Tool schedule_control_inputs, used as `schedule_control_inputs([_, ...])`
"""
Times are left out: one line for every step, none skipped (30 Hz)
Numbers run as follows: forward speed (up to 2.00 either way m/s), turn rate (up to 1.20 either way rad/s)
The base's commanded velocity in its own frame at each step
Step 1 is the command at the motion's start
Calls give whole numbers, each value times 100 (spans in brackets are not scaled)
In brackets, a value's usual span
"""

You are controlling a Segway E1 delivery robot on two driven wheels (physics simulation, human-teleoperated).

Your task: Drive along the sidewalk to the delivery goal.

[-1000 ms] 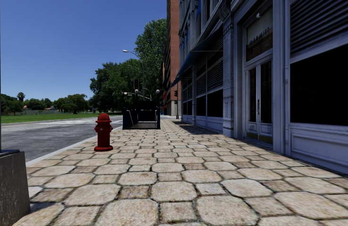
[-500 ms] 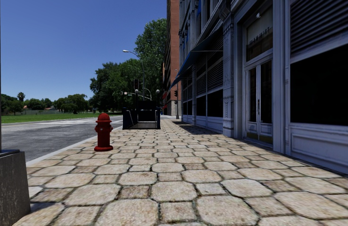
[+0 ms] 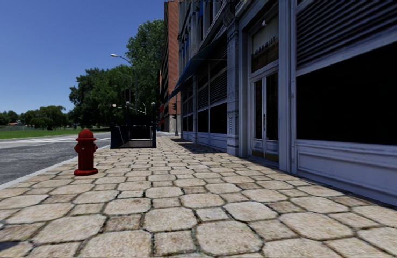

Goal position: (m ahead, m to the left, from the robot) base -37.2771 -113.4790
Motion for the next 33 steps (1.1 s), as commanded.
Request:
schedule_control_inputs([0, -120])
schedule_control_inputs([0, -120])
schedule_control_inputs([0, -120])
schedule_control_inputs([0, -120])
schedule_control_inputs([0, -120])
schedule_control_inputs([0, -120])
schedule_control_inputs([0, -120])
schedule_control_inputs([0, -120])
schedule_control_inputs([0, -120])
schedule_control_inputs([0, -120])
schedule_control_inputs([0, -120])
schedule_control_inputs([0, -120])
schedule_control_inputs([0, -120])
schedule_control_inputs([0, -120])
schedule_control_inputs([0, -120])
schedule_control_inputs([0, -120])
schedule_control_inputs([0, -120])
schedule_control_inputs([0, -120])
schedule_control_inputs([0, -120])
schedule_control_inputs([0, -120])
schedule_control_inputs([0, -120])
schedule_control_inputs([0, -120])
schedule_control_inputs([0, -120])
schedule_control_inputs([0, -120])
schedule_control_inputs([0, -120])
schedule_control_inputs([0, -120])
schedule_control_inputs([0, -120])
schedule_control_inputs([0, -120])
schedule_control_inputs([0, -120])
schedule_control_inputs([0, -120])
schedule_control_inputs([0, -120])
schedule_control_inputs([0, -120])
schedule_control_inputs([0, -120])
